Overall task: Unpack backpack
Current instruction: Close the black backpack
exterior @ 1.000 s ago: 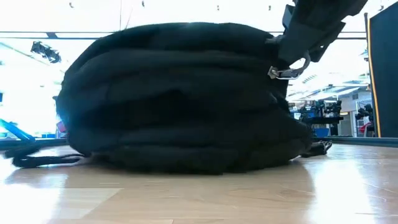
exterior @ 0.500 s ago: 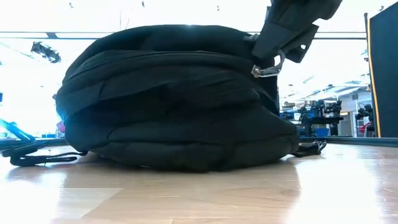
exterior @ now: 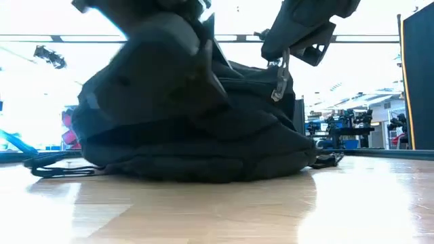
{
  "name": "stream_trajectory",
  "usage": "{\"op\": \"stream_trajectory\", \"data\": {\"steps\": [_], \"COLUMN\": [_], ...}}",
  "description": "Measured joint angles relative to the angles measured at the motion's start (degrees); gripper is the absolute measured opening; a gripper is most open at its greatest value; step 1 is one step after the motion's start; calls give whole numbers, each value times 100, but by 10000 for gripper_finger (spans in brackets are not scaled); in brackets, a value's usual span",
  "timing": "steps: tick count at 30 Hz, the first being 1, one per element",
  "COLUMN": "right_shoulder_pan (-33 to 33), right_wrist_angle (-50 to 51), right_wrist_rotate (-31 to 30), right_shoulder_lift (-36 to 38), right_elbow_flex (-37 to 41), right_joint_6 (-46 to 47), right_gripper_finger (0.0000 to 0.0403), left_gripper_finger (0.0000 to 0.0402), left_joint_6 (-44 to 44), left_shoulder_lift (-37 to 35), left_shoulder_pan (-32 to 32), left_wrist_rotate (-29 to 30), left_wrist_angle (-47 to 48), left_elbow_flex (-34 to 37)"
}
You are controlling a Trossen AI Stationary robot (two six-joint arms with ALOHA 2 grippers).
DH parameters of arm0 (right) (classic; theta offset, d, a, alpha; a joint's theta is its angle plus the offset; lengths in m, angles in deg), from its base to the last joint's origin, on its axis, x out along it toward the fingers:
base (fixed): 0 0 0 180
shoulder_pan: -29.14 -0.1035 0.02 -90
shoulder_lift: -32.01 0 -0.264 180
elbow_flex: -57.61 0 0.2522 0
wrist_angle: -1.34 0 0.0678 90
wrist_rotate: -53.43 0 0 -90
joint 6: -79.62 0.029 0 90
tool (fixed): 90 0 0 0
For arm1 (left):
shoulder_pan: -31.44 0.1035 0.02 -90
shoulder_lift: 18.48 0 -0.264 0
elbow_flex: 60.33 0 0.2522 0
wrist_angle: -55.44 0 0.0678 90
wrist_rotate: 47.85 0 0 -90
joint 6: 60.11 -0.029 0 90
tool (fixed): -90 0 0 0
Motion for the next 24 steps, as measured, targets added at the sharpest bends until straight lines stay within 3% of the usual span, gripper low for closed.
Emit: {"op": "stream_trajectory", "data": {"steps": [3, 6, 8, 11, 21, 24], "right_shoulder_pan": [-2, -15, -15, -15, 309, 571], "right_wrist_angle": [-30, 118, 399, 1034, 4009, 4205], "right_wrist_rotate": [8, 10, 26, -156, -1064, -1266], "right_shoulder_lift": [0, 0, 1, 0, 11, 11], "right_elbow_flex": [0, 0, -2, -2, -3, -1], "right_joint_6": [-48, -47, 39, 361, 1753, 1724], "right_gripper_finger": [0, 0, 0, 0, 0, 0], "left_gripper_finger": [217, 81, 25, 7, 1, 1], "left_joint_6": [92, 32, 9, 172, 521, 544], "left_shoulder_lift": [0, -21, -67, -166, -715, -805], "left_shoulder_pan": [61, 54, 34, -22, -634, -784], "left_wrist_rotate": [123, 127, 72, -7, -835, -899], "left_wrist_angle": [134, 197, 324, 635, 1201, 1162], "left_elbow_flex": [-21, -21, -21, -20, -10, -14]}}
